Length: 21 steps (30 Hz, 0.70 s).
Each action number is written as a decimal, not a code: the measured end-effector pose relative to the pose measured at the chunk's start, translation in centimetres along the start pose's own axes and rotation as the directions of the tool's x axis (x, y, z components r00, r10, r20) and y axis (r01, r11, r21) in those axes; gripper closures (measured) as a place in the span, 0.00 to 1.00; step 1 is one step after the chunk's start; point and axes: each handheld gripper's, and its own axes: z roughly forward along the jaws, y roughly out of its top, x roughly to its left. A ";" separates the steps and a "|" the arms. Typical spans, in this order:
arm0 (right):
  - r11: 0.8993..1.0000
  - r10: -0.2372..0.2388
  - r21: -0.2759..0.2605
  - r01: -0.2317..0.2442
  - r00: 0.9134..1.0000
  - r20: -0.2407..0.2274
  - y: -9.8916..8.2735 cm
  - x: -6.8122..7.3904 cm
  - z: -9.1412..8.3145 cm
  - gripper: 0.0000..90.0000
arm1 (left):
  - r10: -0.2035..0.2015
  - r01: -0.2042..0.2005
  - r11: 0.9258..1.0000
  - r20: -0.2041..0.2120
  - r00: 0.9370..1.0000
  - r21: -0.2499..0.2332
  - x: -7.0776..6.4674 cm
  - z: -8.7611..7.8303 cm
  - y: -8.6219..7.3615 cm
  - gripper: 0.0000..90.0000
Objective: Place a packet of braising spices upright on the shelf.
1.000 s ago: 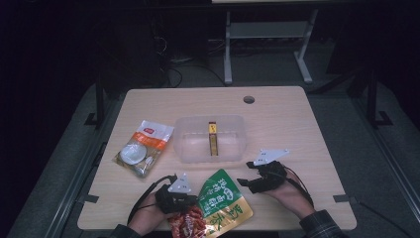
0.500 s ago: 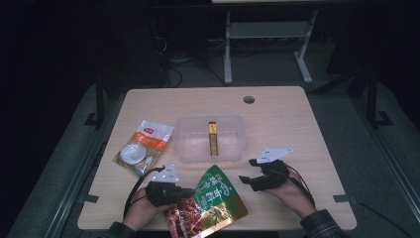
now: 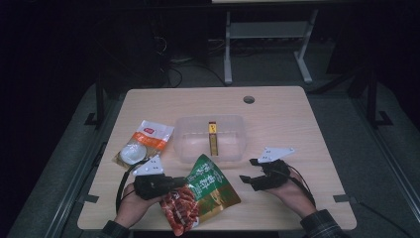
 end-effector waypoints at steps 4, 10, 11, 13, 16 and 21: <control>1.000 0.004 -0.002 -0.004 1.000 -0.003 0.0 0.0 0.0 0.32 | -0.006 0.004 0.998 -0.033 0.999 -0.055 0.3 -1.1 0.6 1.00; 1.000 0.004 -0.014 -0.004 1.000 -0.028 0.0 0.0 -0.1 0.33 | -0.023 0.013 0.993 -0.088 0.996 -0.120 1.1 -2.7 1.1 1.00; 1.000 0.004 -0.018 -0.005 0.999 -0.037 0.0 0.0 -0.1 0.33 | -0.027 0.015 0.992 -0.093 0.995 -0.126 1.2 -2.9 1.1 1.00; 1.000 0.001 -0.031 -0.003 0.998 -0.056 0.1 0.1 -0.1 0.32 | -0.042 0.026 0.988 -0.103 0.994 -0.149 1.5 -3.4 1.1 1.00; 0.998 0.006 -0.056 -0.012 0.994 -0.112 0.4 0.6 -0.1 0.32 | -0.047 0.027 0.986 -0.120 0.992 -0.163 1.8 -3.9 1.1 1.00; 0.995 -0.040 -0.093 0.023 0.981 -0.187 1.5 2.1 0.8 0.32 | -0.068 0.041 0.979 -0.132 0.989 -0.198 2.0 -4.4 1.0 1.00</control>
